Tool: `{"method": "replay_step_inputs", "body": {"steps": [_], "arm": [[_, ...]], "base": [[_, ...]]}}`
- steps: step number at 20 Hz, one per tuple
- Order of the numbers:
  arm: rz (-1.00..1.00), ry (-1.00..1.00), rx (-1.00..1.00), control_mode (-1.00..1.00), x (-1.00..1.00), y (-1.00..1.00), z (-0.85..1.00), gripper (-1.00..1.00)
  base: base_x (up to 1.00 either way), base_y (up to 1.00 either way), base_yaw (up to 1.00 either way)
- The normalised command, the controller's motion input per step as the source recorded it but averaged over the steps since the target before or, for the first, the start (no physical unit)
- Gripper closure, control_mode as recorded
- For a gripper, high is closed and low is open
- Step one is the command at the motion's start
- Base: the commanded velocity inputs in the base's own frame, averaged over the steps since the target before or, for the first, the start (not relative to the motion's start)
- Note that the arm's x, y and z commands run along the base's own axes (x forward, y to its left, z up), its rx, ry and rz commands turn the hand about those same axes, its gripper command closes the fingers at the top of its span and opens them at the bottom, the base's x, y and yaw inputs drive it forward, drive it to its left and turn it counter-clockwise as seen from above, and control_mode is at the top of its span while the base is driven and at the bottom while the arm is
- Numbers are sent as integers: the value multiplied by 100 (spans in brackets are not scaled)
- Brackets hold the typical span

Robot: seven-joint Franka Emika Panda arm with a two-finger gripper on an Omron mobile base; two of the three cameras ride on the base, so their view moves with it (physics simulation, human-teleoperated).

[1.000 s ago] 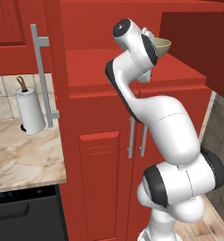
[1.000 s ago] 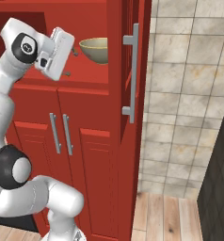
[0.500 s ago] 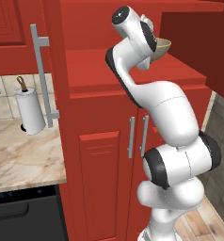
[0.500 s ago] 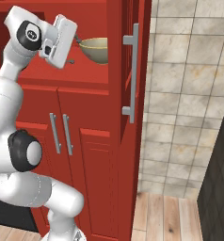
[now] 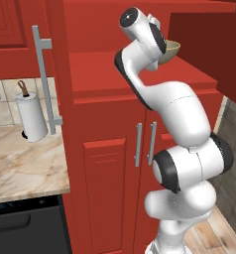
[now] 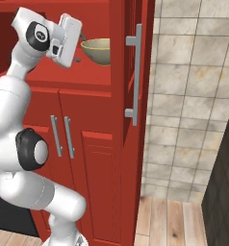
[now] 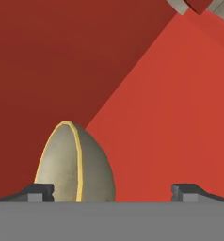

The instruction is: Retrieve the bowl from the cabinet, then place the raw meat into the bowl to avoid contamination.

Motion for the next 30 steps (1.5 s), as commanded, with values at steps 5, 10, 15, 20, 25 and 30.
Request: {"method": "replay_step_inputs", "body": {"steps": [5, 10, 15, 20, 25, 30], "arm": [[0, -5, 0, -100, 15, 0, -11, -100], [0, -4, 0, -100, 8, -1, -15, -100], [0, -2, -1, -100, 6, -4, -15, -100], [0, -7, 0, -100, 22, -1, -17, -100], [0, -1, 1, -100, 48, 0, 0, -100], [0, 0, 1, -100, 52, 0, 1, -100]], "base": [[0, 0, 0], [0, 0, 0], [0, 0, 0], [0, 0, 0], [0, 0, 0], [0, 0, 0]]}}
